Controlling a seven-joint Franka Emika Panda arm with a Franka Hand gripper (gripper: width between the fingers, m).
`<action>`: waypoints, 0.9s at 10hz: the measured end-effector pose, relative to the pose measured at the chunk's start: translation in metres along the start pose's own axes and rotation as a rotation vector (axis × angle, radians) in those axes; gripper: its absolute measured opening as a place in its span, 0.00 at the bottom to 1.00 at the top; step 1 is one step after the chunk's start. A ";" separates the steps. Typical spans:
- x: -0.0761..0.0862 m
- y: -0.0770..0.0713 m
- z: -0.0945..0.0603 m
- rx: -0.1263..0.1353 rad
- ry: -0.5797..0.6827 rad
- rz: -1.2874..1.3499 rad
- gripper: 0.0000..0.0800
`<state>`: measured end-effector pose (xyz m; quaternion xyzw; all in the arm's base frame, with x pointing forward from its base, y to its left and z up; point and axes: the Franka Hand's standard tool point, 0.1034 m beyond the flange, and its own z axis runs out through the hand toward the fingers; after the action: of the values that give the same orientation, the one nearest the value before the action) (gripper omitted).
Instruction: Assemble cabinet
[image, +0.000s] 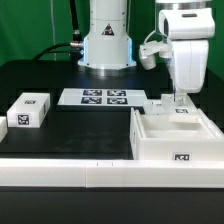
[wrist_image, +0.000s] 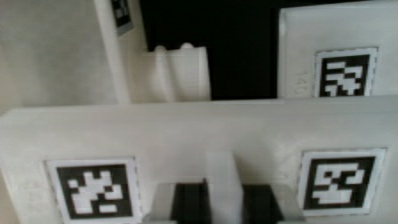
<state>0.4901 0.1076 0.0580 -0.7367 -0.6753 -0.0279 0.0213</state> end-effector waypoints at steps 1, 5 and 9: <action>0.000 0.000 0.000 0.000 0.000 0.000 0.09; 0.004 0.034 -0.001 -0.028 0.020 -0.004 0.09; 0.004 0.070 -0.001 -0.052 0.037 0.006 0.09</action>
Offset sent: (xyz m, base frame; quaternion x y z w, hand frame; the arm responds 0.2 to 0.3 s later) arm 0.0502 0.0126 -0.0053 -0.0039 0.0354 -0.0173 0.9992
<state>0.5606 0.1053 0.0598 -0.7385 -0.6715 -0.0590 0.0148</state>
